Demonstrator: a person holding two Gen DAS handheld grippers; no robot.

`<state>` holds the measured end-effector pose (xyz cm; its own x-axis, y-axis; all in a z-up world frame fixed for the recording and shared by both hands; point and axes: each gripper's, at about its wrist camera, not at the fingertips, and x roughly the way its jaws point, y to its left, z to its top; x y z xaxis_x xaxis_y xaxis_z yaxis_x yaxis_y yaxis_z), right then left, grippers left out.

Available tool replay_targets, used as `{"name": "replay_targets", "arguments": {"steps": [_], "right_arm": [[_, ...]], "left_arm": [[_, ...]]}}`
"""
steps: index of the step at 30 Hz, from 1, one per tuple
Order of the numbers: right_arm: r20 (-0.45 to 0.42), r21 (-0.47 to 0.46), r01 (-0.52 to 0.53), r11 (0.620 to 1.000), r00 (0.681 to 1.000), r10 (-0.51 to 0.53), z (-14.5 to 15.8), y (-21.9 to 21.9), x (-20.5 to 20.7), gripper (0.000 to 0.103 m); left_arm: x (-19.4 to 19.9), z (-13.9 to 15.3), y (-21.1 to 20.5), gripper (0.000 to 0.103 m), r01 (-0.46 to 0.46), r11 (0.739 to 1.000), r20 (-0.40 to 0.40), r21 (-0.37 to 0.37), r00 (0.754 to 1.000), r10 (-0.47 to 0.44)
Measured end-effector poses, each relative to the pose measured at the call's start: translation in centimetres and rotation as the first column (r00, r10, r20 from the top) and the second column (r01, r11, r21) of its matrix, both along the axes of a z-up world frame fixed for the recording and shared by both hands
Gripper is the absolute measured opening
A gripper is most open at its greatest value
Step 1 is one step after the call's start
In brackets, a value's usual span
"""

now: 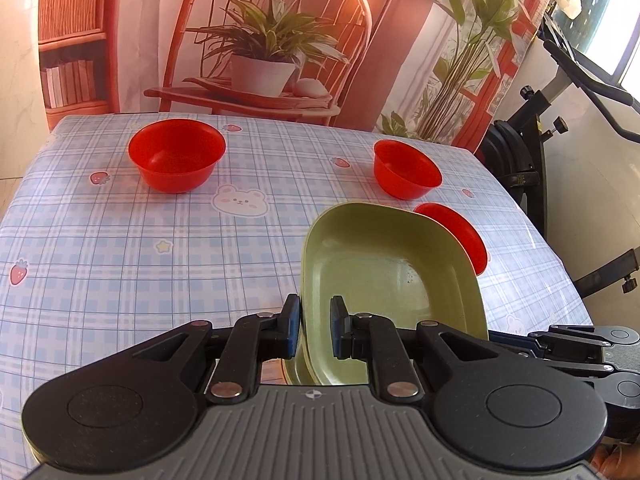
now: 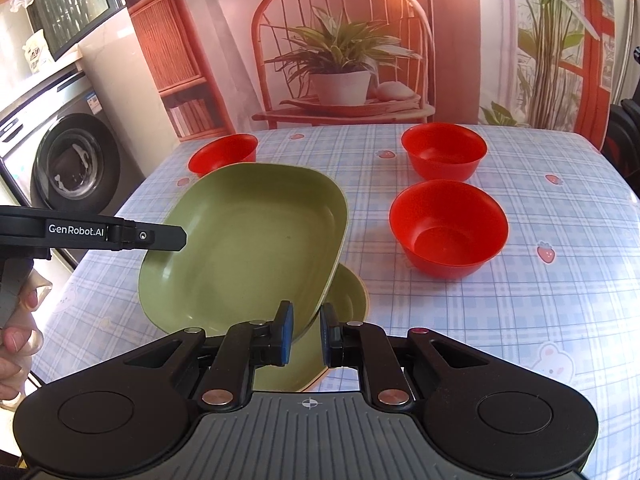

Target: Organize plates and bowls

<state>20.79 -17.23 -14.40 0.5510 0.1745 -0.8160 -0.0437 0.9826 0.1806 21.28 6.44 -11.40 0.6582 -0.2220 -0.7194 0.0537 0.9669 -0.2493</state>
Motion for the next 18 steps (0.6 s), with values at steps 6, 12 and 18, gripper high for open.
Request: {"name": "replay_targets", "arguments": {"steps": [6, 12, 18], "right_arm": [[-0.024, 0.005, -0.007, 1.0, 1.0, 0.007, -0.8, 0.2, -0.3, 0.013], [-0.052, 0.021, -0.002, 1.0, 0.999, 0.003, -1.6, -0.1, -0.6, 0.014], [-0.069, 0.024, 0.003, 1.0, 0.998, -0.001, -1.9, -0.4, -0.8, 0.014]], "left_arm": [[0.3, -1.0, -0.2, 0.016, -0.002, 1.0, -0.016, 0.022, 1.0, 0.003], [0.5, -1.8, -0.4, 0.016, -0.003, 1.0, -0.031, 0.007, 1.0, 0.003], [0.8, -2.4, -0.8, 0.016, 0.008, 1.0, -0.041, 0.012, 0.999, -0.007]]}}
